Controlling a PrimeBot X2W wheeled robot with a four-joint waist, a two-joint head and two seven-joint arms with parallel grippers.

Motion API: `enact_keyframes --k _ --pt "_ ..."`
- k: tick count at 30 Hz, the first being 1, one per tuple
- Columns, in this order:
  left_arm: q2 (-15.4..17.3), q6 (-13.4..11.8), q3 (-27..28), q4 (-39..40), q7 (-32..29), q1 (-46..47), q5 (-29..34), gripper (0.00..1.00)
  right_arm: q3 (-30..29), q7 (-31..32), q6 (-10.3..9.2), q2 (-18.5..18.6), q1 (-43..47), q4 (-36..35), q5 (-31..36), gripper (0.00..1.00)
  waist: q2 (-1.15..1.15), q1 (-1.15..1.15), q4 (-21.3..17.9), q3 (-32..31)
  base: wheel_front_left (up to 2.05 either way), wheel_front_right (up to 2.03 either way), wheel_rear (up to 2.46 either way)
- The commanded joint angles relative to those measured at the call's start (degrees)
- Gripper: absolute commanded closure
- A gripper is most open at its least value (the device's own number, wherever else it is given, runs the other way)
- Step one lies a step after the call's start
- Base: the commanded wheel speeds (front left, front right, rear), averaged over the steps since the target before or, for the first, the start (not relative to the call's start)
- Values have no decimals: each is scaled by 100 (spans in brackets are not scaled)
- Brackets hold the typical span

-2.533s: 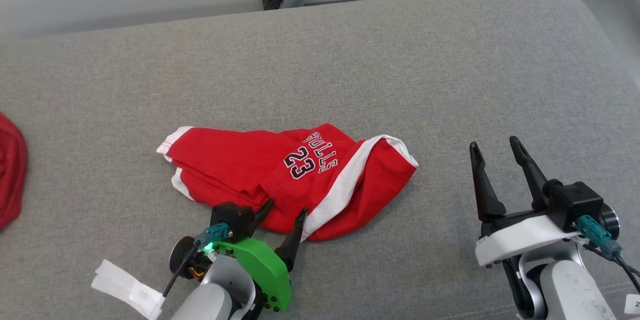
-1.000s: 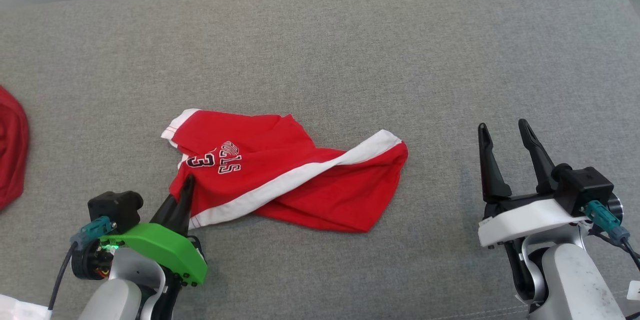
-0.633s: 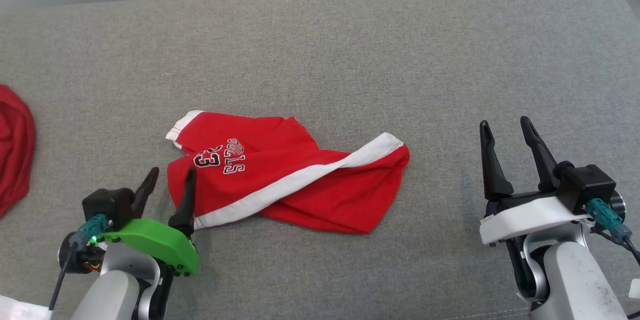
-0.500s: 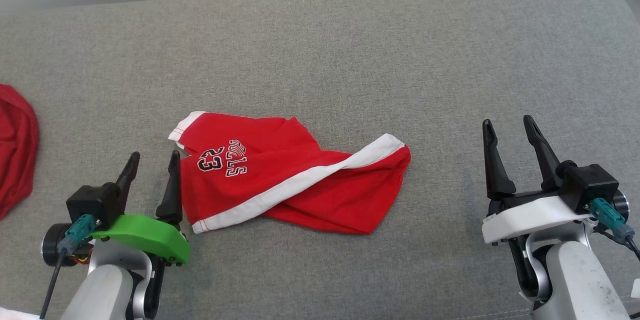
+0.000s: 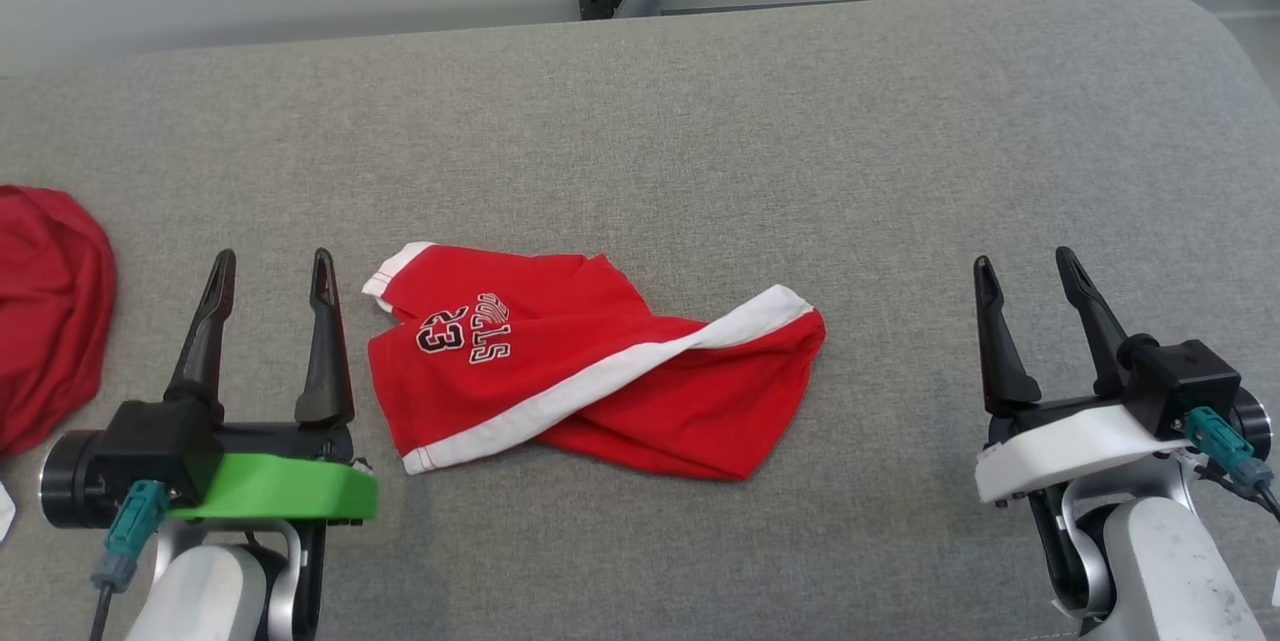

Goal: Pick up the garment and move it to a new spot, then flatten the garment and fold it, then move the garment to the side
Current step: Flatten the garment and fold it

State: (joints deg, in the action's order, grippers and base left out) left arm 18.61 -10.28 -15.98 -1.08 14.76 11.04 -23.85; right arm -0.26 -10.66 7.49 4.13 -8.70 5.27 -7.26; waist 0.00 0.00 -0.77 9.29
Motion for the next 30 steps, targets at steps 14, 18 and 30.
enact_keyframes --k 14,18,30 --pt "10 54 -72 16 -25 -141 73 0 -44 79 0 181 -149 373 -179 0 0 0 147 -32 0 0 0" --pt "-52 114 -193 -58 -74 -5 73 0 141 161 0 378 -491 940 -341 0 0 0 289 88 0 0 0" --pt "-182 255 -360 -416 -61 311 63 0 1892 565 -1 817 -1594 2366 -1301 0 0 0 554 441 0 0 0"
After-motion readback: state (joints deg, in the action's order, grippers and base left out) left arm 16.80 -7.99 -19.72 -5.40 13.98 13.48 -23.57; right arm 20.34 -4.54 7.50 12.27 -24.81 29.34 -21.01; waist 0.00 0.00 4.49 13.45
